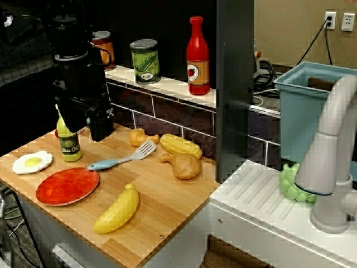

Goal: Put banana on plate

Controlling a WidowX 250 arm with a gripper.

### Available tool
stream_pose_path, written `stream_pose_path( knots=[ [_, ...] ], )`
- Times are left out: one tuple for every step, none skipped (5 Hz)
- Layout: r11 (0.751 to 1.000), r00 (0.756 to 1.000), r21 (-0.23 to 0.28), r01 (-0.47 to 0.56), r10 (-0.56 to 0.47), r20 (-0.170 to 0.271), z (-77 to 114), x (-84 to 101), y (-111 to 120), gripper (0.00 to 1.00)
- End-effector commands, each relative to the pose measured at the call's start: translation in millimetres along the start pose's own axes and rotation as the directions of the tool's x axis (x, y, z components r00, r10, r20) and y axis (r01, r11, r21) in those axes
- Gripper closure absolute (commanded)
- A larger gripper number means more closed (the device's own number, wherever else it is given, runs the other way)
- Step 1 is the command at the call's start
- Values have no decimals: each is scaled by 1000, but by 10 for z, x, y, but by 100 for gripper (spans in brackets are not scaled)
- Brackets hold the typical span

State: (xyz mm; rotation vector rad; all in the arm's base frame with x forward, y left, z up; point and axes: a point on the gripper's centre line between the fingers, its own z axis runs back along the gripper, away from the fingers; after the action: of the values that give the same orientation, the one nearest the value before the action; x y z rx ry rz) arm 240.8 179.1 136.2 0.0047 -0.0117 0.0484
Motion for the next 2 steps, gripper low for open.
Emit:
stream_pose_path(
  knots=[
    [1000, 1000, 0, 0, 0, 0, 0, 0, 0, 0],
    [1000, 999, 19, 4, -3, -33, -222, -63, -29, 0]
  ],
)
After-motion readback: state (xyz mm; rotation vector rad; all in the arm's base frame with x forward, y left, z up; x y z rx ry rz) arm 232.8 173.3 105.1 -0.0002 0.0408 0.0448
